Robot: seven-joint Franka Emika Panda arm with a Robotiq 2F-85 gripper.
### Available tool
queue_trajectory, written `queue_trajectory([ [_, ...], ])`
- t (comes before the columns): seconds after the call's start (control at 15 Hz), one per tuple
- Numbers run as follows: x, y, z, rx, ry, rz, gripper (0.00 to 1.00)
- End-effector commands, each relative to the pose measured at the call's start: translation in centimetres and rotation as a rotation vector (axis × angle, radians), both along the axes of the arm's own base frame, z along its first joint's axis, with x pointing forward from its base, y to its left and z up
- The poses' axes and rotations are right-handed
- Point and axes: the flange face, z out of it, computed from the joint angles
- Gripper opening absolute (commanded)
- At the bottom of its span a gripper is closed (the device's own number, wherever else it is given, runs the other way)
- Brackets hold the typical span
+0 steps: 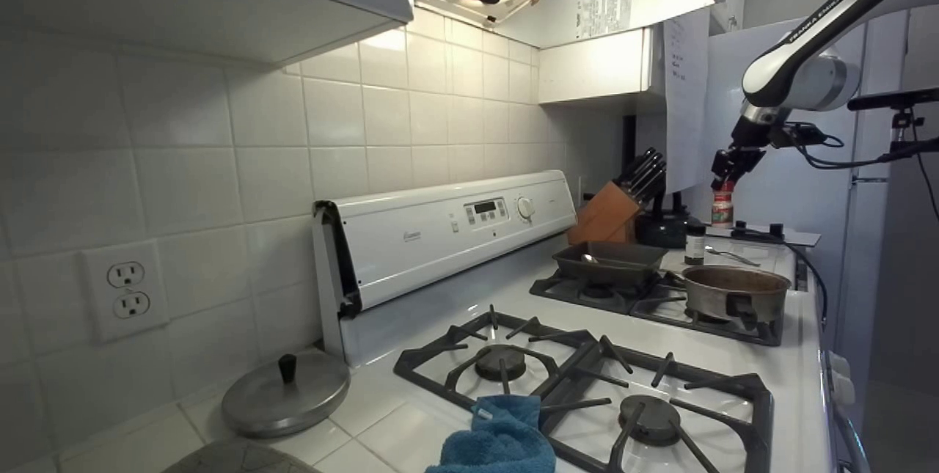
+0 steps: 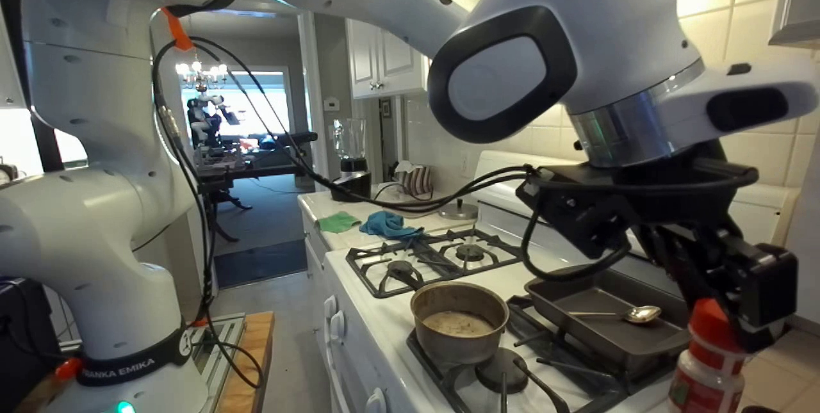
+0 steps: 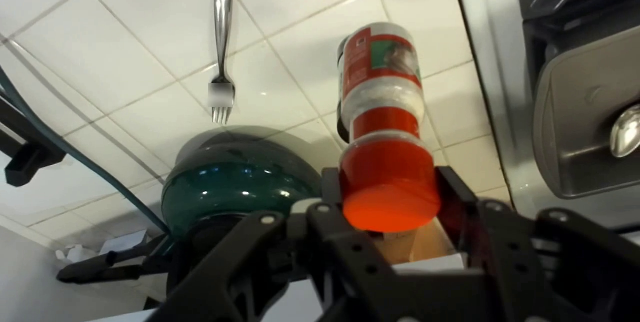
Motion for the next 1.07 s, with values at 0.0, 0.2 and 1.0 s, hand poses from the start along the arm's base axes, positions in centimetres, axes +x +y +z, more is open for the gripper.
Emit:
queue_trajectory([
  [0.0, -2.5, 0.6, -1.1, -0.036, -0.002, 0.042, 0.24],
  [0.2, -3.1, 0.3, -3.3, -0.055, -0.001, 0.037, 0.24],
  [1.0, -3.1, -0.8, -10.1, -0.04, -0.009, -0.004, 0.24],
])
